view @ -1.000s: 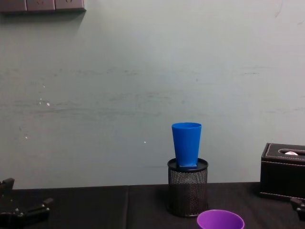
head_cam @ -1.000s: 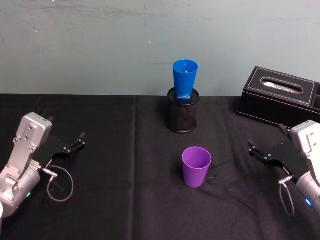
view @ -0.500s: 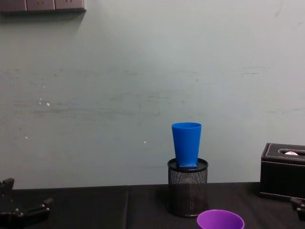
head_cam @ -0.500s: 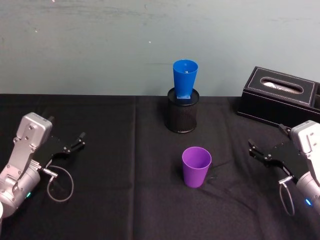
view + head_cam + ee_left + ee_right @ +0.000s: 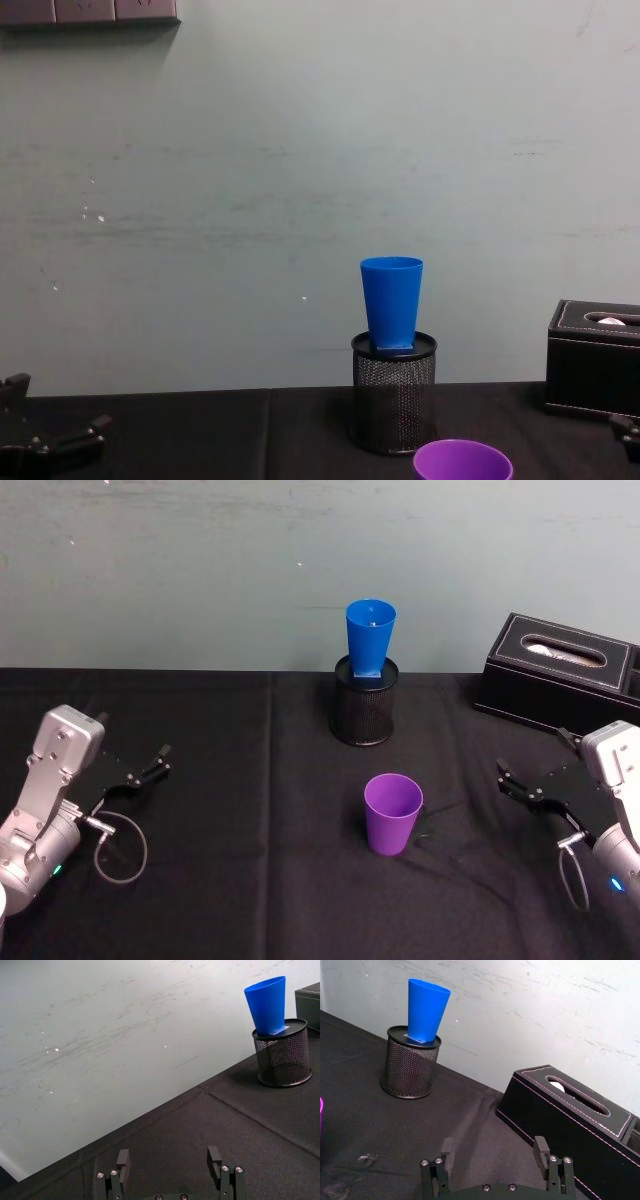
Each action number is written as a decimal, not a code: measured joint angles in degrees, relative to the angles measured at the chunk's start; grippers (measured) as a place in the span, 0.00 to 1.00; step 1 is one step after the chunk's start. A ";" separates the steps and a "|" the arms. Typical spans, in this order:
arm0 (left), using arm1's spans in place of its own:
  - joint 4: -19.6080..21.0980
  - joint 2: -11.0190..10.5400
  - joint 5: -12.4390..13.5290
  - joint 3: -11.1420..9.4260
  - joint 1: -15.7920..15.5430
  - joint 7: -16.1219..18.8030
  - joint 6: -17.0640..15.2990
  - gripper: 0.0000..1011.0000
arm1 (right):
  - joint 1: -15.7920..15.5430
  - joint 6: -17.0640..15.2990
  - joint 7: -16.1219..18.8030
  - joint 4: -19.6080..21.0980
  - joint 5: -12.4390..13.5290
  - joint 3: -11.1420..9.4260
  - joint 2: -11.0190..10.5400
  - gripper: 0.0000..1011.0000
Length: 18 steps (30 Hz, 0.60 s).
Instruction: Pick up one cup with a gripper and tap it against the other cup.
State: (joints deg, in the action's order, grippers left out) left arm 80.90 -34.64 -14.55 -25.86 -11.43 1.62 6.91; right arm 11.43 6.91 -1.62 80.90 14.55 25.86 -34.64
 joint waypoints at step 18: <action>0.00 0.00 0.00 0.00 0.00 0.00 0.00 1.00 | 0.00 0.00 0.00 0.00 0.00 0.00 0.00 0.99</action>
State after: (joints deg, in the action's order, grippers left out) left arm 80.90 -34.64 -14.55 -25.86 -11.43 1.62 6.90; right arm 11.43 6.91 -1.62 80.90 14.55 25.86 -34.64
